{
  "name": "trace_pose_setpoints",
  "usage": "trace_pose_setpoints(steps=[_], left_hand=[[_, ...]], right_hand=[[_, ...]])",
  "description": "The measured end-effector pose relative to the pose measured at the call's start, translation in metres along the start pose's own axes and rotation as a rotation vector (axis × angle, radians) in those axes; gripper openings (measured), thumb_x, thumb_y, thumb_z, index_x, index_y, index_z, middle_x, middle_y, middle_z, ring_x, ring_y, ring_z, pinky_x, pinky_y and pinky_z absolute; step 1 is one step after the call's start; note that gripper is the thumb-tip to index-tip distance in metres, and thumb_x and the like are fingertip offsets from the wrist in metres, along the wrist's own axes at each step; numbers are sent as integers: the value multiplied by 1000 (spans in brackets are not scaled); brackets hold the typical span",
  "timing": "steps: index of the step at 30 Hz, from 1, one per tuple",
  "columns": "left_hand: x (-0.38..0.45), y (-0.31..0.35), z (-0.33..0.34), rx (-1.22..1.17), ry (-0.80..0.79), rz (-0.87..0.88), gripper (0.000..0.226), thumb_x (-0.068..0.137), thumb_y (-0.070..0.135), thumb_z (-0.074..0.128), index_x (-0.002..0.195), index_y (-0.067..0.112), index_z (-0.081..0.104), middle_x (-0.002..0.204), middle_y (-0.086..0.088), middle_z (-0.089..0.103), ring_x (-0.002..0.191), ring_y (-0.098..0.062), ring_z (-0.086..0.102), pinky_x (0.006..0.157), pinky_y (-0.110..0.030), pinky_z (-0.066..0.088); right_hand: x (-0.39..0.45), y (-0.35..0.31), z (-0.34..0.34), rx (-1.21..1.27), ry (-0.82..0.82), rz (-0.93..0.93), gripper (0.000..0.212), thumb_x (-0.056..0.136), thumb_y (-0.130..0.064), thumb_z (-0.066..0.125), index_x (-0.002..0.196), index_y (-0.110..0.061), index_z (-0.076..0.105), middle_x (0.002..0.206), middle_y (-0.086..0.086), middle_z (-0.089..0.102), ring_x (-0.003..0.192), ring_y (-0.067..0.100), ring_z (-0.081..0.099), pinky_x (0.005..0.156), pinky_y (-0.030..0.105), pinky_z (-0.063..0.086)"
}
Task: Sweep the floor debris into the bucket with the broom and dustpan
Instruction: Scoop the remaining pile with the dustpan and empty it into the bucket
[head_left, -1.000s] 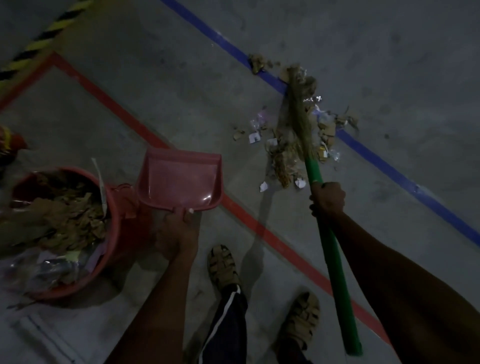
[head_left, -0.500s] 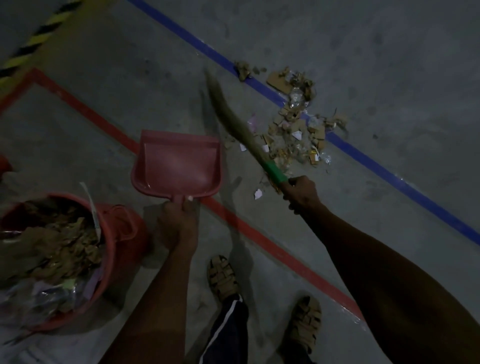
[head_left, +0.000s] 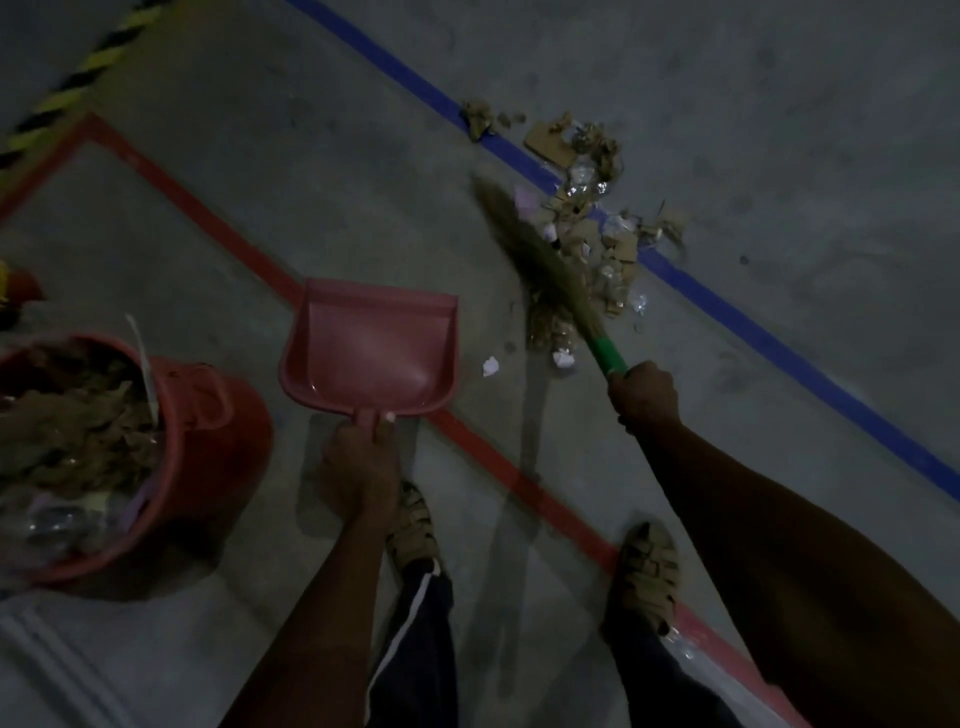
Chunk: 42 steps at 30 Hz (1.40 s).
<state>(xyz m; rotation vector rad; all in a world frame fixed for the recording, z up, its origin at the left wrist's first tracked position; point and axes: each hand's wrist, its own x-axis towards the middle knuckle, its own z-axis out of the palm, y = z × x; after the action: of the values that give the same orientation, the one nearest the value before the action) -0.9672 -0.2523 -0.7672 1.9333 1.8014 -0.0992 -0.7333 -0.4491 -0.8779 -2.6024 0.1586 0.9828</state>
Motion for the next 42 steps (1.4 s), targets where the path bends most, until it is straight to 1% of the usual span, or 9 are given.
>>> trace_pose_setpoints(steps=[4,10,17,20,23,27,34,37,42], left_hand=[[-56,13,30,-50,35,-79,51,94,48,60,101,-2,64,105,-29,64,98,-43,61,77,-42,46],[-128,39,64,-109,87,-202,54,92,52,58,104,0,65,107,-27,65,99,-42,62,76,-41,46],[-165,45,93,-95,108,-273,55,92,54,57,101,1,64,104,-23,66,96,-42,63,74,-42,46],[-169,39,104,-82,105,-284,52,94,49,58,103,-2,63,105,-25,65,99,-43,62,70,-40,40],[-170,30,112,-61,94,-294,53,94,50,58,105,-2,63,108,-27,64,101,-44,61,73,-41,41],[-169,23,113,-62,96,-312,51,93,50,59,105,0,64,107,-25,66,99,-43,62,72,-40,41],[-163,37,106,-76,100,-281,50,93,50,59,105,2,65,107,-25,65,99,-43,62,72,-40,42],[-159,50,104,-82,109,-252,50,93,51,59,104,2,66,105,-24,66,97,-43,63,73,-41,43],[-153,84,96,-121,104,-220,51,93,48,61,102,-1,65,105,-26,66,97,-44,63,73,-41,43]], right_hand=[[21,40,-44,-57,29,-170,47,91,-49,47,86,-5,64,77,18,69,62,36,68,61,50,61],[4,97,-107,-87,-84,-452,34,101,-34,52,86,-6,66,65,18,66,56,35,65,55,52,58],[0,143,-95,-265,-451,-415,31,101,-32,55,92,-5,68,71,21,71,54,33,69,42,33,54],[9,158,-81,-392,-518,-351,29,101,-31,56,110,-7,70,67,12,66,42,16,60,37,21,43],[20,166,-76,-498,-405,-314,32,99,-34,57,110,-7,71,67,4,59,49,13,57,43,21,42],[33,159,-84,-536,-176,-292,31,94,-35,60,109,-11,71,82,8,64,70,26,64,64,36,57],[58,128,-117,-454,65,-269,30,98,-34,60,107,-6,67,86,9,62,68,23,58,60,34,50],[57,116,-124,-395,136,-275,31,99,-37,58,107,-7,65,85,8,61,63,18,53,51,27,37],[43,98,-139,-265,168,-342,29,100,-39,54,100,-11,63,80,7,60,66,22,57,54,29,42]])
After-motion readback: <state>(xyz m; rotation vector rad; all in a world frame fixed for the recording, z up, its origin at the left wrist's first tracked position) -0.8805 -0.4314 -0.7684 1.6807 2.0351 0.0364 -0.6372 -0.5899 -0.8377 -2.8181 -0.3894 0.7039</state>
